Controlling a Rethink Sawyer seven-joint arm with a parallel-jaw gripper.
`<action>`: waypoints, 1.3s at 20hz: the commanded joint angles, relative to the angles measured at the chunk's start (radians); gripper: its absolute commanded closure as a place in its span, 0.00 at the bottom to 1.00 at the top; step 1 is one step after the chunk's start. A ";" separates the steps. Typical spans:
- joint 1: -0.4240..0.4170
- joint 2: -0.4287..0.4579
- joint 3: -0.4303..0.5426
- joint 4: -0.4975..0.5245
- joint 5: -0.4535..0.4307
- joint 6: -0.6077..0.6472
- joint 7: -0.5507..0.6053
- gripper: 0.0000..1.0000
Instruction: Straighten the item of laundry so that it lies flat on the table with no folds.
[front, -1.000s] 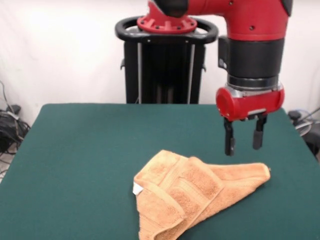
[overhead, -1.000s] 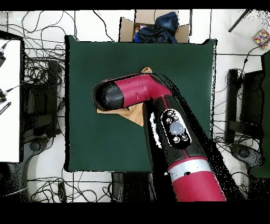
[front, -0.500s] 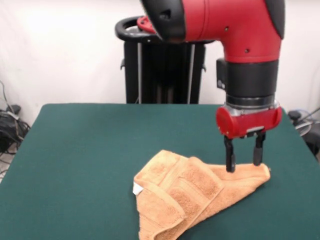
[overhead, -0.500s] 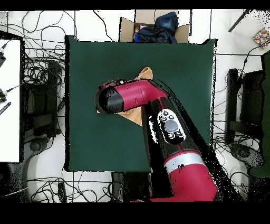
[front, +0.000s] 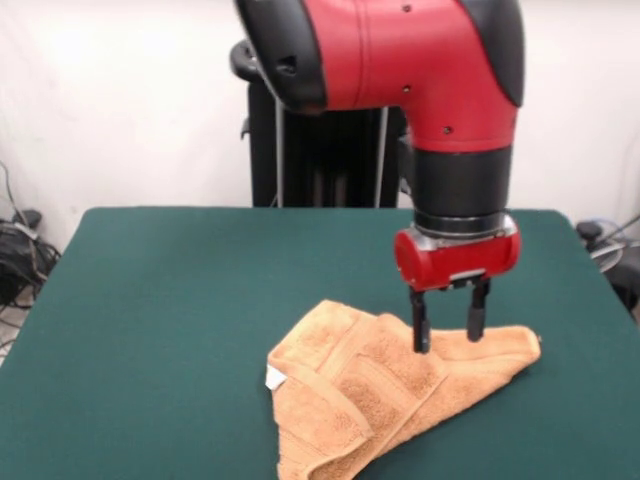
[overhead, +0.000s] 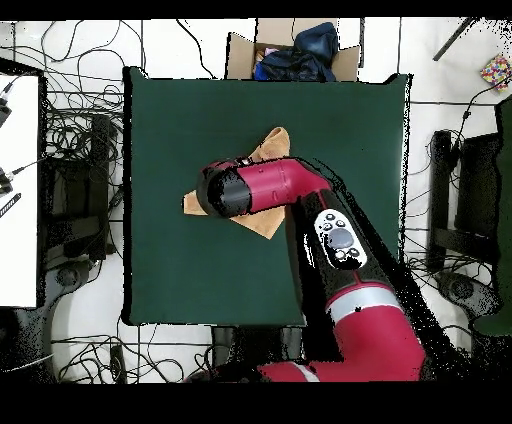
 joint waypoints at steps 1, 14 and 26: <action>-0.018 0.044 -0.028 -0.004 -0.032 0.025 0.036 0.00; -0.005 0.120 -0.078 0.027 -0.081 -0.112 0.075 0.00; 0.007 0.135 -0.082 0.036 -0.088 -0.114 0.081 0.00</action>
